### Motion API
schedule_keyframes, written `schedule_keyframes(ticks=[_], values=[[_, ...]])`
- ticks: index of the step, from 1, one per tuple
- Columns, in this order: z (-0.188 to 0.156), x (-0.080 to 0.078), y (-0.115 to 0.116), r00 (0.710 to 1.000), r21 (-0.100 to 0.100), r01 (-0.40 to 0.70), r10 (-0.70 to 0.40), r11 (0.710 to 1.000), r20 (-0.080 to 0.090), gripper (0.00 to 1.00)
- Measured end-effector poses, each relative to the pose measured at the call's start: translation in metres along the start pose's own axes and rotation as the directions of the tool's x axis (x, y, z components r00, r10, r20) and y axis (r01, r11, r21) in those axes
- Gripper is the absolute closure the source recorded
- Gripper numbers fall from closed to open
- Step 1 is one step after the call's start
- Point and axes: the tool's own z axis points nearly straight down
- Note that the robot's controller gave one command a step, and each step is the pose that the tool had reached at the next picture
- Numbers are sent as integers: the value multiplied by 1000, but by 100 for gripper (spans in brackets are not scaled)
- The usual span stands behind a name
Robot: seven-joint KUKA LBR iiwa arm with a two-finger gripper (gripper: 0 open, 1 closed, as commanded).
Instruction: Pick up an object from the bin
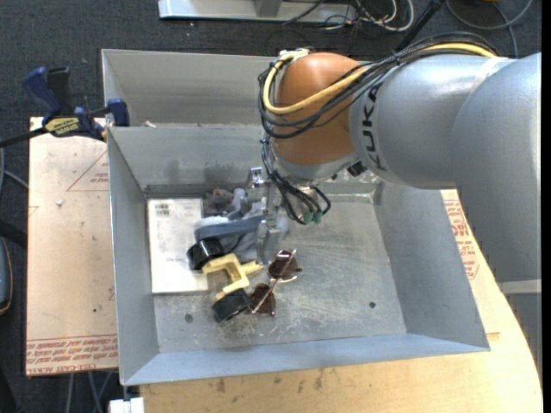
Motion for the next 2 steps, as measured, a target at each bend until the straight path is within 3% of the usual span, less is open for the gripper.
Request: schedule_keyframes(ticks=[1, 2], values=[[-5, 0, 4, 994, 1, 112, -112, 994, 5, 0], [45, 5, -4, 992, 0, 122, -122, 993, 11, 0]])
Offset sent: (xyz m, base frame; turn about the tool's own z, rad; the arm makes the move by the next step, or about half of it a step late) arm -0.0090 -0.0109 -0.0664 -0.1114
